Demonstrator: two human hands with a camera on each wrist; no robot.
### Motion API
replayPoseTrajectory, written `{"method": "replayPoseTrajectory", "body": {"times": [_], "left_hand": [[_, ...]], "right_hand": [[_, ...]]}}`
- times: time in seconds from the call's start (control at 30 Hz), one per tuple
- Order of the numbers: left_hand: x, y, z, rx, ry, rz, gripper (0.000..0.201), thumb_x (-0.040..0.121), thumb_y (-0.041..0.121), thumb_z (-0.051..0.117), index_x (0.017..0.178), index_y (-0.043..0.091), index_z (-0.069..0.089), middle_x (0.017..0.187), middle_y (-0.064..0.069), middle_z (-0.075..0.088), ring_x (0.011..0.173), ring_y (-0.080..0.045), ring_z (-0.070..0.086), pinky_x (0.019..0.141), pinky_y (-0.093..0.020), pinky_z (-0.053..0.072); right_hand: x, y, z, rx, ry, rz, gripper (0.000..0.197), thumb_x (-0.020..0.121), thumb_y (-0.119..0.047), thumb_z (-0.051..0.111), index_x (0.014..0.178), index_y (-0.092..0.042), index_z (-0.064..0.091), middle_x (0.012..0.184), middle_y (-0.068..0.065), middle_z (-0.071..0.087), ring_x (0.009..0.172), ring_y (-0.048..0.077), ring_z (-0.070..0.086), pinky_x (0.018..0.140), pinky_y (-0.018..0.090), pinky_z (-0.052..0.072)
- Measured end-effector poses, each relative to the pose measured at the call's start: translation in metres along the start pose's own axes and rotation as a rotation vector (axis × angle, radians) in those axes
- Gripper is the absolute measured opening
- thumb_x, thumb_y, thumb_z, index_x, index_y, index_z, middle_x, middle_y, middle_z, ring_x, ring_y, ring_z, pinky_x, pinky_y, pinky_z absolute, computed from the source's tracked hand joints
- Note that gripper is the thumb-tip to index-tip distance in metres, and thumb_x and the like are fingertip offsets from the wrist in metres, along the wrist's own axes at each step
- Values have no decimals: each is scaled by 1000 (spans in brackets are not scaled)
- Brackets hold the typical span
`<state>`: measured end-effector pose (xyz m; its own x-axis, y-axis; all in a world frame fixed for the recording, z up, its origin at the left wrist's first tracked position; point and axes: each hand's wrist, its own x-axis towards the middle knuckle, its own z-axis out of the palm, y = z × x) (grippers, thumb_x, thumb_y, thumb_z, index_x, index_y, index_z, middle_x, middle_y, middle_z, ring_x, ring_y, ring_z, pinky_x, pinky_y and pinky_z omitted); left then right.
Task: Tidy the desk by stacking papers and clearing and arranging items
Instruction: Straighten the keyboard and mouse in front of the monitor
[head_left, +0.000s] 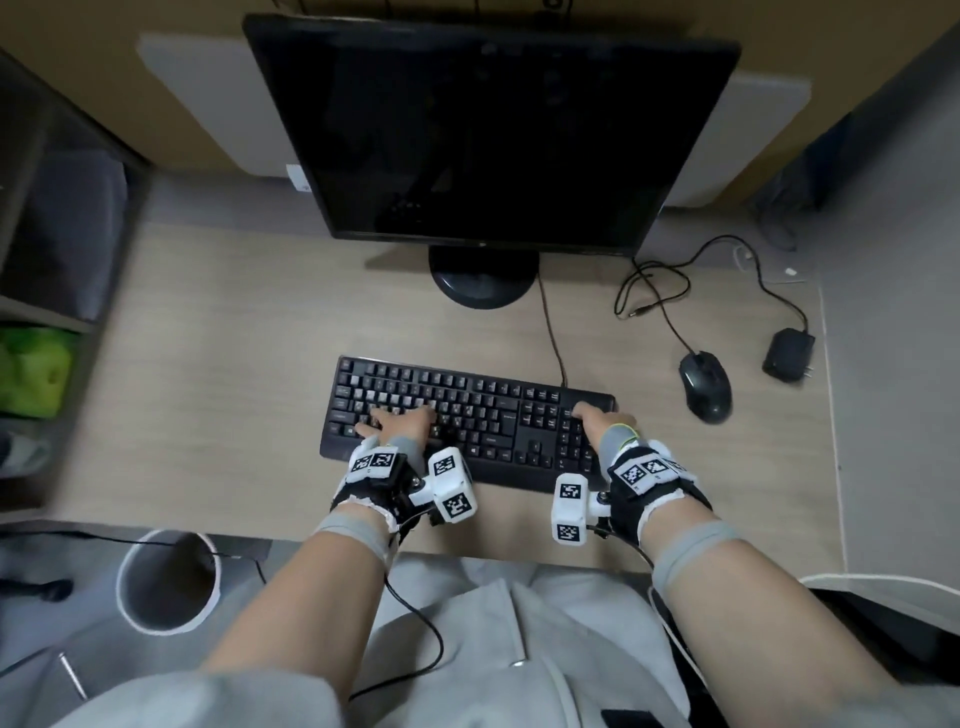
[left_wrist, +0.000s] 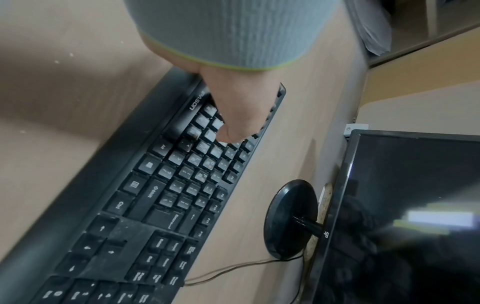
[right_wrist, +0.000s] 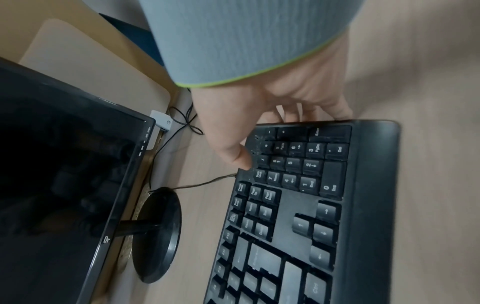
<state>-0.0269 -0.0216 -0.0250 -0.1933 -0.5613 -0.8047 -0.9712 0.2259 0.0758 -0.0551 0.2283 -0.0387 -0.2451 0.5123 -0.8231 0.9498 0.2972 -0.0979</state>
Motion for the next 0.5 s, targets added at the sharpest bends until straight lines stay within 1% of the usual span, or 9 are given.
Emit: {"method": "replayPoseTrajectory", "body": {"times": [0.07, 0.1, 0.13, 0.2, 0.23, 0.33, 0.4, 0.5], "left_hand": [[-4, -9, -6, -9, -29, -9, 99, 79, 42, 61, 156, 25, 1, 162, -5, -6, 147, -38, 6, 117, -49, 11], [-5, -11, -6, -11, -29, -4, 99, 78, 41, 60, 156, 24, 1, 162, -5, -6, 147, -38, 8, 117, -49, 12], [-7, -13, -6, -9, -26, -1, 100, 77, 42, 59, 156, 24, 0, 162, -5, -7, 147, -38, 8, 117, -49, 12], [-9, -13, -9, -33, -34, 2, 100, 80, 43, 60, 156, 24, -1, 162, -5, -8, 148, -36, 4, 117, -49, 10], [-8, -13, -10, -41, -48, 3, 100, 81, 44, 61, 156, 24, -2, 163, -5, -9, 148, -36, 1, 118, -49, 8], [-2, -16, -10, -37, -57, -3, 101, 78, 42, 60, 156, 24, 0, 162, -5, -9, 148, -37, 2, 118, -51, 10], [-2, -18, -9, -43, -50, -3, 99, 79, 41, 61, 156, 22, 1, 162, -6, -7, 148, -38, 5, 118, -50, 11], [0, -12, -9, -38, -54, -13, 96, 83, 43, 60, 156, 22, 1, 162, -7, -5, 148, -36, 2, 117, -50, 9]], "right_hand": [[-5, -1, 6, 30, -9, -26, 82, 56, -47, 71, 123, -2, 54, 117, 17, 63, 102, 38, 62, 92, 44, 51], [1, -2, 8, 37, -21, -35, 82, 53, -49, 70, 119, -3, 58, 113, 17, 64, 98, 37, 64, 91, 44, 52], [7, -2, 10, 31, -41, -42, 84, 47, -52, 68, 116, -5, 60, 110, 16, 66, 96, 36, 64, 91, 43, 52], [23, -3, 15, 11, -55, -50, 91, 35, -55, 64, 113, -7, 64, 106, 15, 69, 93, 35, 66, 92, 43, 52], [23, -4, 14, 9, -61, -46, 90, 36, -55, 64, 112, -7, 65, 105, 14, 70, 93, 35, 67, 92, 42, 52], [-1, -9, 8, -18, -82, -79, 73, 59, -52, 66, 116, -7, 61, 110, 15, 68, 98, 35, 64, 89, 39, 50], [-10, -12, 4, -20, -72, -103, 72, 62, -51, 65, 118, -7, 60, 112, 15, 67, 100, 36, 63, 91, 40, 50], [-13, -18, 1, -25, -85, -131, 66, 64, -51, 65, 114, -8, 61, 109, 14, 67, 98, 35, 64, 94, 42, 50]]}}
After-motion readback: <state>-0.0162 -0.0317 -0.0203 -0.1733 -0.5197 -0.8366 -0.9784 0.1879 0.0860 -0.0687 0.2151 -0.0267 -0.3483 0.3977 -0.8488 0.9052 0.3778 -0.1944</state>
